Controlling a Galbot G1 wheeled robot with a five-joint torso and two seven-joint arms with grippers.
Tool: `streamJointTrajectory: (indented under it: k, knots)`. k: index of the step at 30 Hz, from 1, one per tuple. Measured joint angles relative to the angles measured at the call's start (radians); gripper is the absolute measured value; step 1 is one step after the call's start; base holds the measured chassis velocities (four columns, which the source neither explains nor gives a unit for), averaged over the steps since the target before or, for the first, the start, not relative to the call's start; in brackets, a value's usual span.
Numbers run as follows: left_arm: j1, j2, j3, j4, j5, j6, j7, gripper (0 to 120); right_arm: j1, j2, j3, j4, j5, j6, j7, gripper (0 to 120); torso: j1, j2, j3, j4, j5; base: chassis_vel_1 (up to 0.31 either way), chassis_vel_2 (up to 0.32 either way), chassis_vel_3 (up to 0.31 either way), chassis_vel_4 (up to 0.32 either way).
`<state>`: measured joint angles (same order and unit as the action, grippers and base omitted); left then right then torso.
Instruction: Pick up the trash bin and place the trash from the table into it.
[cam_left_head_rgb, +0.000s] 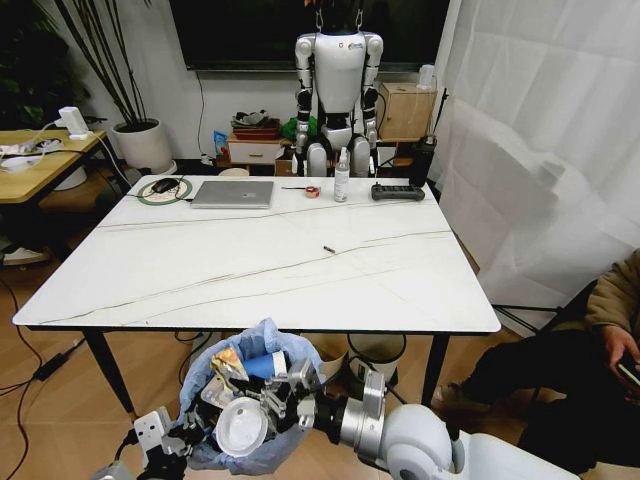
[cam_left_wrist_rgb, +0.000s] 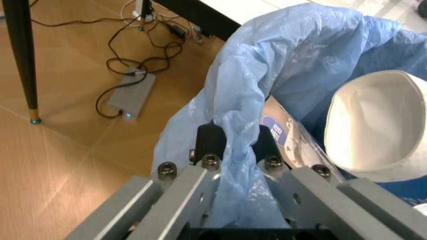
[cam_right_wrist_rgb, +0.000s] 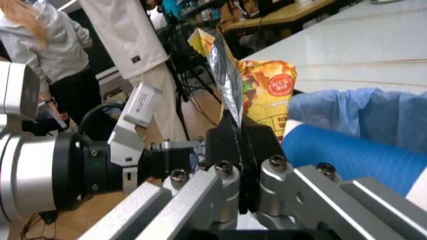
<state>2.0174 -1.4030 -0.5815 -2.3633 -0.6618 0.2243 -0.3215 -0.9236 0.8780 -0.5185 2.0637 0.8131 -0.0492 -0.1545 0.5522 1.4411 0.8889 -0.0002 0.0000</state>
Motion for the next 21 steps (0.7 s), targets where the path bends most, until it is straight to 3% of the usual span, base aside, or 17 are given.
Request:
streamJointTrajectory:
  k: [10,19,21]
  knots:
    - [0.002,0.001,0.003,0.000,-0.005,0.002,-0.002,0,-0.021,0.000,0.004,-0.022,-0.063,0.028,-0.001,0,0.000,0.000,0.000,0.0000,0.0000,0.000,0.000,0.000,0.000]
    - [0.002,0.002,0.002,-0.001,-0.010,0.004,-0.005,0,-0.032,-0.010,0.023,-0.029,-0.100,0.056,-0.002,34,0.000,0.000,0.000,0.0000,0.0000,0.000,0.000,0.000,0.000]
    - [0.002,0.003,0.002,-0.001,-0.011,0.004,-0.005,0,-0.034,-0.010,0.027,-0.029,-0.100,0.058,-0.002,37,0.000,0.000,0.000,0.0000,0.0000,0.000,0.000,0.000,0.000]
